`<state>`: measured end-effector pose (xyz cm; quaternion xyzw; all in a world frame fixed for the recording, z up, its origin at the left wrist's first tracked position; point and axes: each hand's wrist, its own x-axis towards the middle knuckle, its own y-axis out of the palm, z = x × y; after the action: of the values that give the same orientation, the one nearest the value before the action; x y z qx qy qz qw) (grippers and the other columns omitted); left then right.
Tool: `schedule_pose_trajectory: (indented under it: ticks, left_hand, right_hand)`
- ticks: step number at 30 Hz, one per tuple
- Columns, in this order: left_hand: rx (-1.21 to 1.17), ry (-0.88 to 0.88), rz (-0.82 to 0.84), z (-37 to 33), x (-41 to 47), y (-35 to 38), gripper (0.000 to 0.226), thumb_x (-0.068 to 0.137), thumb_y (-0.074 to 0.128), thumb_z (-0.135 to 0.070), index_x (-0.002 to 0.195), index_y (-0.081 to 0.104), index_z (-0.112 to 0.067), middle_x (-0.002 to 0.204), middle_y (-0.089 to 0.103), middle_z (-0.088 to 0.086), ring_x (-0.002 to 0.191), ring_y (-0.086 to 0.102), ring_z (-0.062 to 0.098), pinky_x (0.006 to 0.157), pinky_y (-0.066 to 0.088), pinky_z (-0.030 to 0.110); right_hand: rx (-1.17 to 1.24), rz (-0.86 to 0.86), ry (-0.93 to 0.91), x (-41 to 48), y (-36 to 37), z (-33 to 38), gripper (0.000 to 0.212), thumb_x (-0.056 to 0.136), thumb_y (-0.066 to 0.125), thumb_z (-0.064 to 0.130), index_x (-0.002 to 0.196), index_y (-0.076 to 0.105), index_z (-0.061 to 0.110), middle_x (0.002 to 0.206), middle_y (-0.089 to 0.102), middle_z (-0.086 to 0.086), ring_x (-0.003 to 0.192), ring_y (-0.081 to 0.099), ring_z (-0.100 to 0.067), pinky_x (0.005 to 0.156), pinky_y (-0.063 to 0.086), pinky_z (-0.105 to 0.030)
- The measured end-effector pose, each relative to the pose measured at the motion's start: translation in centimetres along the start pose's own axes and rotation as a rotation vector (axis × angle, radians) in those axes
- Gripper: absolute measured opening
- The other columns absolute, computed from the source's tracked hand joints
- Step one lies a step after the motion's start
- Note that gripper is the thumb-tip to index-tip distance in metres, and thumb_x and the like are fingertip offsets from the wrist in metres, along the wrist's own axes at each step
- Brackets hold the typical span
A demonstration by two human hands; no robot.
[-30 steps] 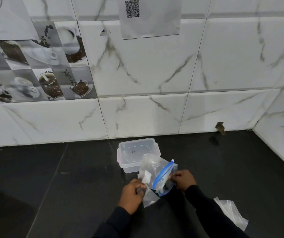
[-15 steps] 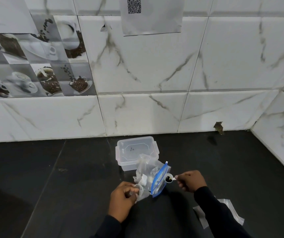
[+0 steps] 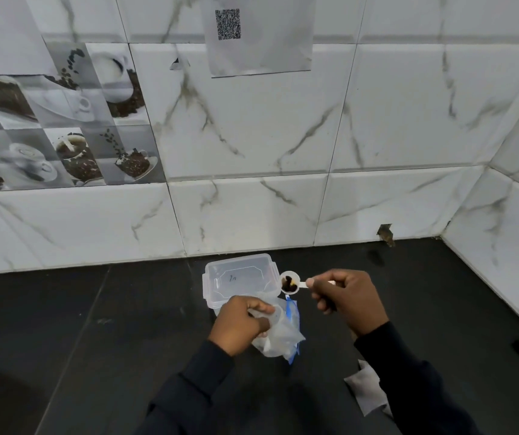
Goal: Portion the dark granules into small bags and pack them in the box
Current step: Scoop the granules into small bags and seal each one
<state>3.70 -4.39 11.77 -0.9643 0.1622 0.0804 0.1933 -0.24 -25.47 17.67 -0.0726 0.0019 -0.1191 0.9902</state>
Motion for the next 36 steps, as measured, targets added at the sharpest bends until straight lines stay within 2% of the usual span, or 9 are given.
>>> schedule_pose_trajectory:
  ticks: [3, 8, 14, 19, 23, 26, 30, 33, 36]
  left_hand:
    - [0.0, -0.02, -0.003, -1.8, 0.1, -0.1, 0.024, 0.077, 0.069, 0.0, 0.087, 0.079, -0.019, 0.086, 0.074, -0.002, 0.067, 0.069, 0.013, 0.066, 0.057, 0.024]
    - [0.014, -0.025, 0.003, -2.4, -0.1, -0.5, 0.018, 0.07, 0.068, -0.002, 0.08, 0.079, -0.011, 0.081, 0.075, 0.014, 0.066, 0.067, 0.017, 0.082, 0.059, 0.042]
    - [0.036, -0.062, 0.045, -2.0, -0.1, -0.7, 0.014, 0.068, 0.067, -0.008, 0.078, 0.077, -0.008, 0.08, 0.074, 0.019, 0.07, 0.068, 0.019, 0.087, 0.058, 0.051]
    - [0.075, -0.058, 0.053, -2.1, -0.1, -0.9, 0.015, 0.069, 0.07, -0.012, 0.081, 0.077, -0.009, 0.079, 0.075, 0.014, 0.078, 0.071, 0.028, 0.087, 0.058, 0.05]
    - [0.048, -0.062, 0.066, -2.1, -0.1, -1.1, 0.015, 0.074, 0.07, -0.004, 0.088, 0.077, -0.008, 0.084, 0.075, 0.014, 0.072, 0.071, 0.025, 0.085, 0.061, 0.043]
    - [-0.054, -0.058, 0.047, -2.3, -0.6, -1.8, 0.021, 0.078, 0.065, 0.008, 0.091, 0.077, -0.004, 0.093, 0.076, 0.011, 0.062, 0.067, 0.014, 0.07, 0.06, 0.027]
    - [-0.166, -0.051, -0.02, -0.7, -1.6, -5.1, 0.023, 0.078, 0.065, 0.01, 0.092, 0.078, -0.004, 0.092, 0.076, 0.012, 0.054, 0.063, 0.008, 0.055, 0.052, 0.016]
    - [-0.203, -0.074, 0.015, 2.3, -2.6, -7.9, 0.019, 0.083, 0.068, 0.01, 0.095, 0.077, -0.002, 0.078, 0.074, 0.012, 0.051, 0.057, 0.01, 0.049, 0.046, 0.016]
    - [-0.171, -0.172, 0.066, 6.4, -3.4, -8.8, 0.017, 0.085, 0.068, 0.006, 0.093, 0.079, -0.004, 0.081, 0.076, 0.014, 0.053, 0.056, 0.01, 0.05, 0.044, 0.018]
  right_hand:
    - [-0.168, -0.046, -0.197, -1.8, 1.8, -0.1, 0.011, 0.083, 0.074, 0.009, 0.072, 0.074, 0.01, 0.061, 0.069, -0.004, 0.047, 0.062, -0.014, 0.046, 0.047, -0.021]
    - [-0.587, -0.157, -0.695, -3.7, 3.6, -4.2, 0.006, 0.087, 0.071, 0.018, 0.082, 0.071, 0.015, 0.076, 0.065, 0.007, 0.064, 0.06, -0.004, 0.058, 0.049, -0.017]
    - [-0.72, -0.161, -0.909, -4.1, 4.2, -7.0, 0.002, 0.086, 0.071, 0.008, 0.084, 0.071, 0.007, 0.076, 0.062, -0.001, 0.061, 0.057, -0.012, 0.055, 0.049, -0.024]
    - [-0.771, -0.195, -0.993, -4.3, 4.3, -7.3, 0.027, 0.099, 0.053, 0.02, 0.085, 0.072, 0.006, 0.079, 0.066, -0.005, 0.065, 0.061, -0.015, 0.061, 0.05, -0.021]
    - [-0.676, -0.156, -0.86, -4.5, 4.6, -7.4, 0.017, 0.096, 0.059, 0.02, 0.087, 0.069, 0.01, 0.082, 0.065, -0.001, 0.068, 0.061, -0.009, 0.062, 0.053, -0.021]
    - [-0.279, -0.283, -0.51, -4.5, 4.4, -5.4, 0.007, 0.088, 0.071, 0.016, 0.082, 0.07, 0.013, 0.073, 0.066, 0.004, 0.062, 0.063, -0.009, 0.058, 0.051, -0.021]
    - [0.098, -0.281, -0.112, -1.9, 1.9, -3.9, 0.003, 0.086, 0.072, 0.008, 0.087, 0.075, 0.009, 0.066, 0.069, -0.01, 0.053, 0.062, -0.015, 0.052, 0.053, -0.022]
    - [0.078, -0.175, 0.089, -0.8, -0.3, -6.5, 0.005, 0.084, 0.071, 0.002, 0.082, 0.075, 0.002, 0.061, 0.065, -0.014, 0.054, 0.057, -0.018, 0.048, 0.05, -0.022]
    - [-0.206, -0.058, 0.171, -1.1, -0.6, -10.0, 0.013, 0.08, 0.074, 0.005, 0.071, 0.079, 0.013, 0.062, 0.071, -0.003, 0.055, 0.062, -0.013, 0.053, 0.049, -0.018]
